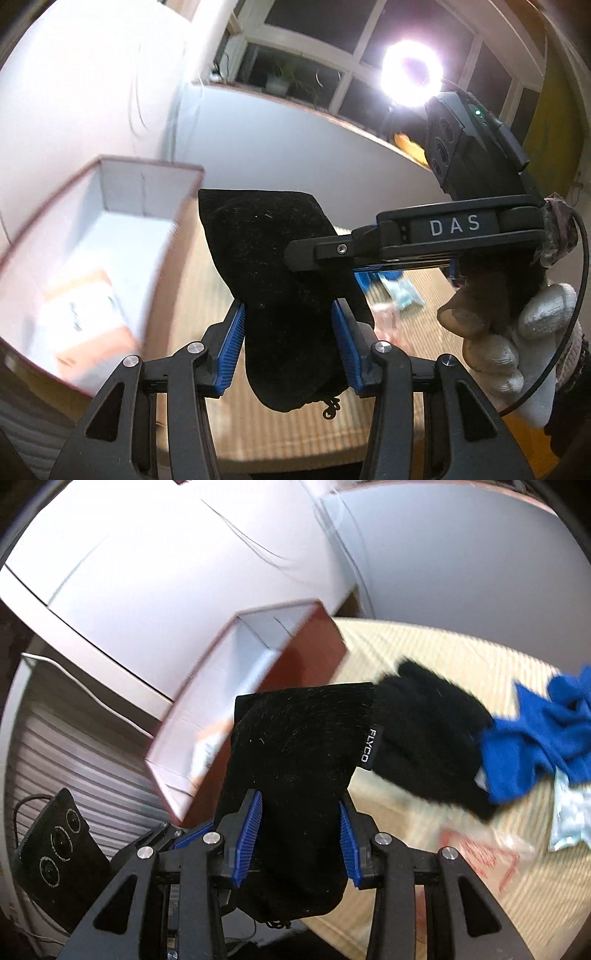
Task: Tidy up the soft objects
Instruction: 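Carry the black pouch into the shoebox and release it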
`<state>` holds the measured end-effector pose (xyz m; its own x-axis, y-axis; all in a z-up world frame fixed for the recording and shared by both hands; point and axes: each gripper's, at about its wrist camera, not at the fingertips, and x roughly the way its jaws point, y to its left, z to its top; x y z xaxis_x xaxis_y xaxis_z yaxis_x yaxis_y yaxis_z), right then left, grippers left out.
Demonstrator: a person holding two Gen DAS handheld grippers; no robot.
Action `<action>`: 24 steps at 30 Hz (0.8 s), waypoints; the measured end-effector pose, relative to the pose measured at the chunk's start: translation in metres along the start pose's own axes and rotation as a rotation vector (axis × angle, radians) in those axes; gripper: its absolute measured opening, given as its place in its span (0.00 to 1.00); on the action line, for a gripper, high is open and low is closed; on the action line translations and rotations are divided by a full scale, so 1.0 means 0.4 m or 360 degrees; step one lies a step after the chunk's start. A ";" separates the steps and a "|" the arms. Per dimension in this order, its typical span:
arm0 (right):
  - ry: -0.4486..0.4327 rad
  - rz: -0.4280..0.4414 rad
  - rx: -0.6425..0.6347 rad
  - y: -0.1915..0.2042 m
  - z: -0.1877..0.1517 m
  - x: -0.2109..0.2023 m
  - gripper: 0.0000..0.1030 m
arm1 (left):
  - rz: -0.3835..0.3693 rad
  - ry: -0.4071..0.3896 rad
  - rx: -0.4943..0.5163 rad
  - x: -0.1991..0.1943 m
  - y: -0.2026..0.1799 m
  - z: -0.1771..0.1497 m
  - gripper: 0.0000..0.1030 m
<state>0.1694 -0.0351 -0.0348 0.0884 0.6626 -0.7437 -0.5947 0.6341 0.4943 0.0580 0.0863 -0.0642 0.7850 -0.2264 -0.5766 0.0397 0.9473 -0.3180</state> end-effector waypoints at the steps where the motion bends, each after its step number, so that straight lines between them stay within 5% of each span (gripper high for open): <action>1: -0.0020 0.0017 -0.0017 0.021 0.020 0.002 0.36 | 0.0013 -0.0021 -0.0001 -0.013 0.014 0.015 0.43; 9: -0.0069 0.0111 -0.0107 0.143 0.153 0.057 0.36 | 0.0167 -0.0133 -0.0002 -0.068 0.110 0.111 0.43; 24: -0.0039 0.0185 -0.0122 0.197 0.310 0.207 0.36 | 0.0394 -0.0082 -0.0021 -0.006 0.268 0.229 0.43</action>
<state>0.2290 0.1193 -0.0014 0.0346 0.7399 -0.6719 -0.6614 0.5210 0.5396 0.1169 0.2091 -0.0277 0.8002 0.0240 -0.5993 -0.1653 0.9693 -0.1820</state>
